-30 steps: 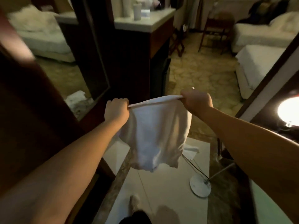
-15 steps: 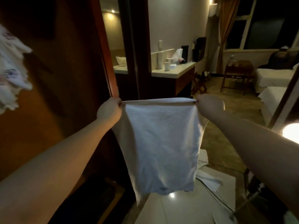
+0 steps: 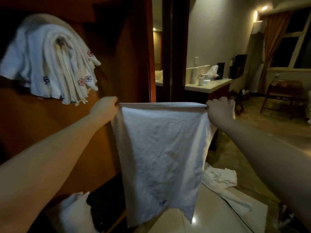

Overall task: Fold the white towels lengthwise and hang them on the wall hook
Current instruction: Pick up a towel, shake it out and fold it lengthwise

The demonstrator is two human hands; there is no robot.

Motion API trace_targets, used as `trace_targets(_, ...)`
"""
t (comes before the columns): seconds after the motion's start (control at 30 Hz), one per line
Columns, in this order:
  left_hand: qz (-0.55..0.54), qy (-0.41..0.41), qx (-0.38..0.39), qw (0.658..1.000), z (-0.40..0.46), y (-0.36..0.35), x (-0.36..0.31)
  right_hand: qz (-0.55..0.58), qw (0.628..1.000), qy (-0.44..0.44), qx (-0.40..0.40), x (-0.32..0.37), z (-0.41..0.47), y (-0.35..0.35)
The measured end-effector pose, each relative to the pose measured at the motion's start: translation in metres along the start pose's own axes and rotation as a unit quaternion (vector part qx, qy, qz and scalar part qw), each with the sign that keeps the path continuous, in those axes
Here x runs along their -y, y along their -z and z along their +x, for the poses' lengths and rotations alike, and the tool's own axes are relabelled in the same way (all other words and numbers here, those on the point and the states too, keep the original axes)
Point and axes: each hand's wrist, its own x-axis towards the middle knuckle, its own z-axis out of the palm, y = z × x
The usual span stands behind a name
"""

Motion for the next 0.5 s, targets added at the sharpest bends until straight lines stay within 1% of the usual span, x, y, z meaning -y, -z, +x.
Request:
trace_targets(0.07,-0.049,0.06,-0.04,0.996,-0.008,0.015,0.002,0.045,0.999,-0.006,0.009,0.0,0.0,0.01)
trace_targets(0.1,-0.093,0.092,-0.055,0.99,-0.013,0.02,0.001,0.09,0.996,-0.006,0.024,-0.002,0.001,0.014)
trace_targets(0.13,-0.159,0.123,-0.067,0.977,-0.019,0.021,-0.001,0.148,0.988,-0.009,0.046,-0.006,0.001,0.018)
trace_targets(0.2,-0.303,0.164,-0.084,0.935,-0.024,0.023,-0.007,0.252,0.964,-0.033,0.077,-0.014,0.004,0.024)
trace_targets(0.23,-0.334,0.177,-0.088,0.922,-0.023,0.027,-0.01,0.284,0.954,-0.042,0.085,-0.016,0.006,0.029)
trace_targets(0.3,-0.302,0.185,-0.082,0.931,-0.017,0.037,-0.014,0.327,0.937,-0.048,0.116,-0.018,0.008,0.039)
trace_targets(0.37,-0.276,0.204,-0.065,0.937,-0.012,0.045,-0.014,0.369,0.912,-0.063,0.166,-0.016,0.008,0.046)
trace_targets(0.43,-0.299,0.219,-0.043,0.928,-0.015,0.049,-0.009,0.435,0.867,-0.104,0.222,-0.013,0.005,0.051)
trace_targets(0.5,-0.342,0.242,0.0,0.908,-0.019,0.049,-0.004,0.502,0.803,-0.158,0.281,-0.012,-0.001,0.056)
